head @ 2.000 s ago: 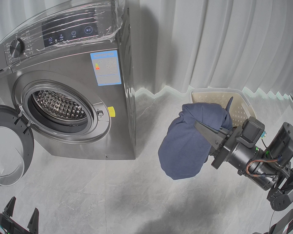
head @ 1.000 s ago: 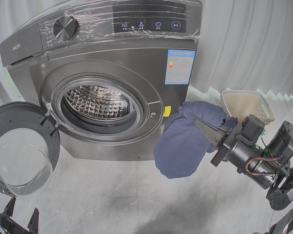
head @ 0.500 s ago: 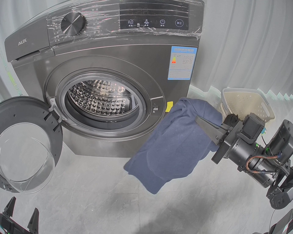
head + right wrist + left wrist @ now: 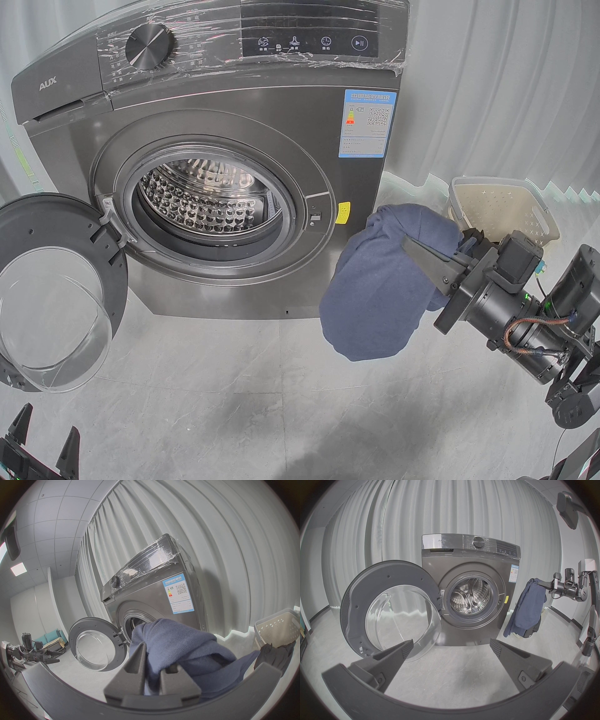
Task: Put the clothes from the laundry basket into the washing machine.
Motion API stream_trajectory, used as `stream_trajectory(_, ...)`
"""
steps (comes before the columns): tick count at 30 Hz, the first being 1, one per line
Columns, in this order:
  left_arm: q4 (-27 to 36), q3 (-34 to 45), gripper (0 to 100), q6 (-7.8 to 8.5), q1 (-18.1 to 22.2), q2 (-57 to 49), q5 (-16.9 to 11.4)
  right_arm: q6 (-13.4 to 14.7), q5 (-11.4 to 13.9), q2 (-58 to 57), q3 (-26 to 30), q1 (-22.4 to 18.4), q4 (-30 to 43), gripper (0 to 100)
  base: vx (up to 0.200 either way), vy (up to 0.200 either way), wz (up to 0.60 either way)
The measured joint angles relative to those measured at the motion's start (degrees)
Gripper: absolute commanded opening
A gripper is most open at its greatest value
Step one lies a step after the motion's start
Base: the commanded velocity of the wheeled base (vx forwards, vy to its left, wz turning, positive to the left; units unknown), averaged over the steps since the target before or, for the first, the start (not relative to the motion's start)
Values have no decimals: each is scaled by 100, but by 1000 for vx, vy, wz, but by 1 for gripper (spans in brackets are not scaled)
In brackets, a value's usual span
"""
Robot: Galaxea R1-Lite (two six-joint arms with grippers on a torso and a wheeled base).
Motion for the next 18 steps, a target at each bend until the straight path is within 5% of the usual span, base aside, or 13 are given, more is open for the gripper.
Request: stream_trajectory(18, 0, 0, 100, 2, 0, 0, 2, 4, -2, 0, 0, 0, 11, 0, 0, 178, 0)
